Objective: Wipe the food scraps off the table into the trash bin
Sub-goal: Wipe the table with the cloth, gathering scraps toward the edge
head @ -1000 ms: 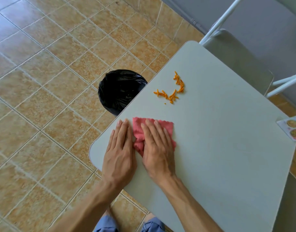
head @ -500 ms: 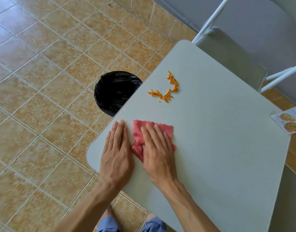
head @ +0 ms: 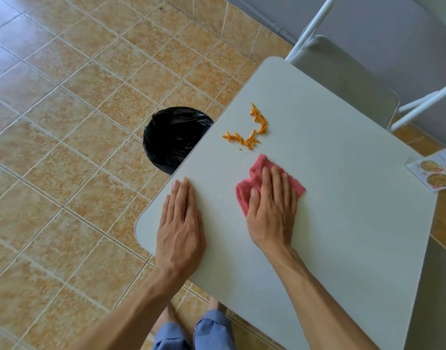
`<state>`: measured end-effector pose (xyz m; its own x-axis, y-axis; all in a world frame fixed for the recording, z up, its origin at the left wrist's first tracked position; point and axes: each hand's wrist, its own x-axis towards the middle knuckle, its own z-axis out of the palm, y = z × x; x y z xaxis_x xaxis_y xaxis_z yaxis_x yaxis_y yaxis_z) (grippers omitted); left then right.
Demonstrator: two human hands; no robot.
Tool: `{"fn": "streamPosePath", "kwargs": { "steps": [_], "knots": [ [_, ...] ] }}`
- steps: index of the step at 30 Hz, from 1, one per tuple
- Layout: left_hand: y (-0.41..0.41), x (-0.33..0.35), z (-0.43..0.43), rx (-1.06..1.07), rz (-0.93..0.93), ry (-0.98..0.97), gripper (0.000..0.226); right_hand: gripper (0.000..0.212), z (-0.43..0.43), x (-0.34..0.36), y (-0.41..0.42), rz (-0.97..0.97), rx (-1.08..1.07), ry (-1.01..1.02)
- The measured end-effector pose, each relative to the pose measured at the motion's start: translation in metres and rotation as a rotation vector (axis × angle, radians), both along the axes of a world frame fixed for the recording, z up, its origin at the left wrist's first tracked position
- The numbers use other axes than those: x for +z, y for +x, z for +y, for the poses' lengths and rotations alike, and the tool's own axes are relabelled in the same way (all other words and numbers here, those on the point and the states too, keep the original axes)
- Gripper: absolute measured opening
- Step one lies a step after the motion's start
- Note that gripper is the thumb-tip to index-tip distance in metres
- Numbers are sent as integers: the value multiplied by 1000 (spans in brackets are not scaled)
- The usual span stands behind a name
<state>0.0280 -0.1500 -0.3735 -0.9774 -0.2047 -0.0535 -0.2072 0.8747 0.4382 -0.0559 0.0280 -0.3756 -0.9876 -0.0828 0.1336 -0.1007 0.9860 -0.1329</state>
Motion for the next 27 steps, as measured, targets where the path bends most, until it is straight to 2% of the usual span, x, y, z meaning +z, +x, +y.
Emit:
{"fn": "streamPosePath", "kwargs": {
  "steps": [3,7,9,12,15,18,20,24,27],
  "knots": [
    [-1,1,-1,-7,-14,-2,58,55,26,4,-3,-27,83,18],
    [-1,4,-1,-11,-36,5,59,56,38,3,-32,-50,-95,-17],
    [-4,9,0,-10,-54,22,59,58,34,6,-37,-95,-119,-44],
    [-18,28,-3,-72,-56,45,57,63,28,20,-32,-131,-166,-169],
    [-44,48,-16,-96,-51,81,54,60,9,41,-24,-138,-227,-348],
    [-74,59,-38,-89,-40,109,50,51,-32,64,-19,-125,-106,-429],
    [-94,63,-55,-115,-17,123,48,49,-64,75,-21,-187,-13,-485],
    [-121,66,-90,-54,-8,162,52,59,-123,87,-40,-351,105,-599],
    [-133,59,-119,4,-34,179,59,60,-161,81,-57,-421,99,-644]
  ]
}}
